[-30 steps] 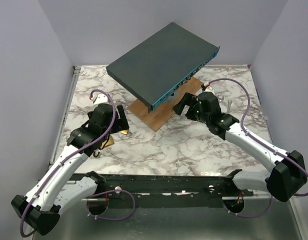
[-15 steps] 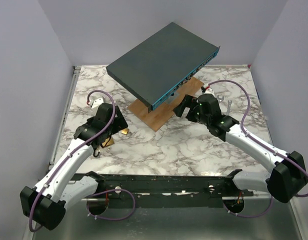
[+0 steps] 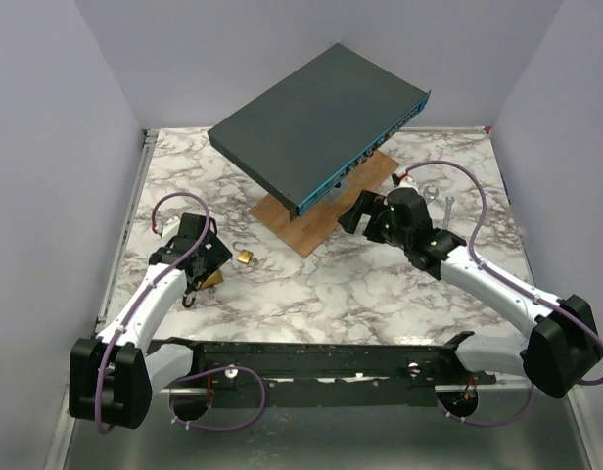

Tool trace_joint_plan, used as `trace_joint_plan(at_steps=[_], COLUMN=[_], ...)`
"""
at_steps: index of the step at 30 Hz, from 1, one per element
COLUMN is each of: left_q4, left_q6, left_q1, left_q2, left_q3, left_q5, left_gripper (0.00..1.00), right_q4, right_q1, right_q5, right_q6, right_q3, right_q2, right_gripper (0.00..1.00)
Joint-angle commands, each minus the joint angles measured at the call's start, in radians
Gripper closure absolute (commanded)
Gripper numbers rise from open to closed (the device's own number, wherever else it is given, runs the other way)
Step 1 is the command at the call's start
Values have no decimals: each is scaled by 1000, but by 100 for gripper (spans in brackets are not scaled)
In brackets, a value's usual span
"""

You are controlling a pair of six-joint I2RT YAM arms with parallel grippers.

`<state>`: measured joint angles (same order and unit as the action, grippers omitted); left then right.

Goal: Lock with the key
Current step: Pick up the lock from the center of the board.

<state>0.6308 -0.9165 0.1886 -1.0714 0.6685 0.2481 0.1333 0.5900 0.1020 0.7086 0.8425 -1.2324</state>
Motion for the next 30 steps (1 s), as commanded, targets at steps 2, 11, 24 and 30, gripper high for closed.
trace_joint_plan(at_steps=[2, 11, 24, 30], left_q4=[-69, 21, 249, 202], left_q6=[-33, -218, -644, -766], left_q1=[-39, -113, -144, -165], left_q2=[-45, -147, -174, -177], left_q3=[-30, 10, 105, 48], left_q5=[-31, -13, -11, -52], left_gripper=[1, 1, 3, 4], right_q4=[-47, -55, -14, 34], right_q1=[-1, -1, -1, -2], right_q5=[-24, -53, -147, -167], right_q6=[-9, -9, -46, -73], right_q3=[-30, -31, -9, 20], right_q2=[3, -16, -38, -10], right_gripper=[0, 0, 0, 0])
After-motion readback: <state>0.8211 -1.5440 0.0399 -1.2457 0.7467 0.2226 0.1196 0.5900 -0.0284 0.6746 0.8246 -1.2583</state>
